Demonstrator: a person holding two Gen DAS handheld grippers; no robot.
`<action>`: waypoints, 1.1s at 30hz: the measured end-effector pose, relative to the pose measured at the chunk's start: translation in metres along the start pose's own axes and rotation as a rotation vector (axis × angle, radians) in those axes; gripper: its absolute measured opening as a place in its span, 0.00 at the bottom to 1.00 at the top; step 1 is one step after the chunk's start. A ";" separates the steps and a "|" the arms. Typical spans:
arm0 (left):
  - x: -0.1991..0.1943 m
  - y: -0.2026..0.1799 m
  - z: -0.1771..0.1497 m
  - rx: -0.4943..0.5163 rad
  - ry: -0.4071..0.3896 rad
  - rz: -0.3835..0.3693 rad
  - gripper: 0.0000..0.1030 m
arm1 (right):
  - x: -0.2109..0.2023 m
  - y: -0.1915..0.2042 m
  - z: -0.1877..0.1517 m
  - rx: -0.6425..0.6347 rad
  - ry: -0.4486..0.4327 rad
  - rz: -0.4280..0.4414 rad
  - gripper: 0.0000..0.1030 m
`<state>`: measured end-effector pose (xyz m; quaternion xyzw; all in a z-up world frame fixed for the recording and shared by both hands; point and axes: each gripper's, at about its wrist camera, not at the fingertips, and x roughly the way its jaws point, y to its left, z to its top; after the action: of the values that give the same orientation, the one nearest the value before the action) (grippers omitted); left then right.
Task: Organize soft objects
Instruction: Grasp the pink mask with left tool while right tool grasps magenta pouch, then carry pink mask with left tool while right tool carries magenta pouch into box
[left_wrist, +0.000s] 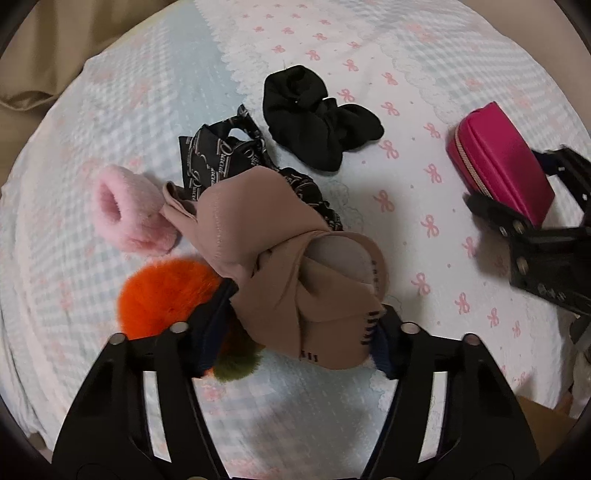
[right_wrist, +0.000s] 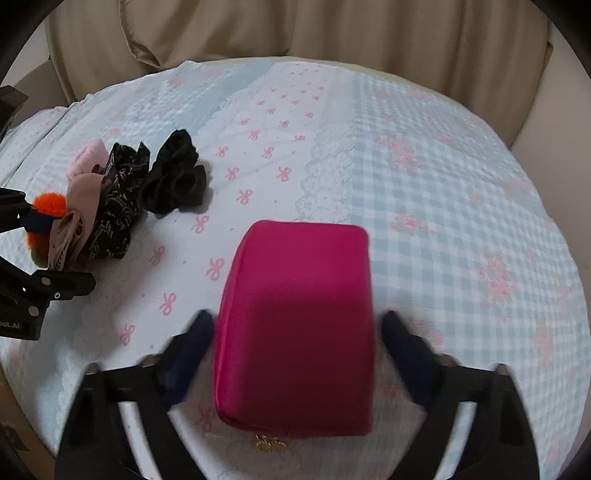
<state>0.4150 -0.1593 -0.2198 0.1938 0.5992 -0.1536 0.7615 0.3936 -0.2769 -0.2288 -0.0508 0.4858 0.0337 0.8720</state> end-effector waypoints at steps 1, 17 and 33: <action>-0.001 0.000 -0.001 0.005 -0.003 -0.005 0.52 | 0.001 0.000 0.000 0.003 0.001 0.006 0.66; -0.032 0.025 -0.001 -0.053 -0.055 -0.068 0.16 | -0.015 0.003 -0.002 0.039 -0.035 0.038 0.48; -0.095 0.028 -0.014 -0.088 -0.154 -0.076 0.14 | -0.084 0.007 0.001 0.055 -0.126 0.025 0.47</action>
<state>0.3942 -0.1281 -0.1275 0.1250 0.5519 -0.1704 0.8067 0.3499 -0.2707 -0.1572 -0.0186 0.4311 0.0344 0.9014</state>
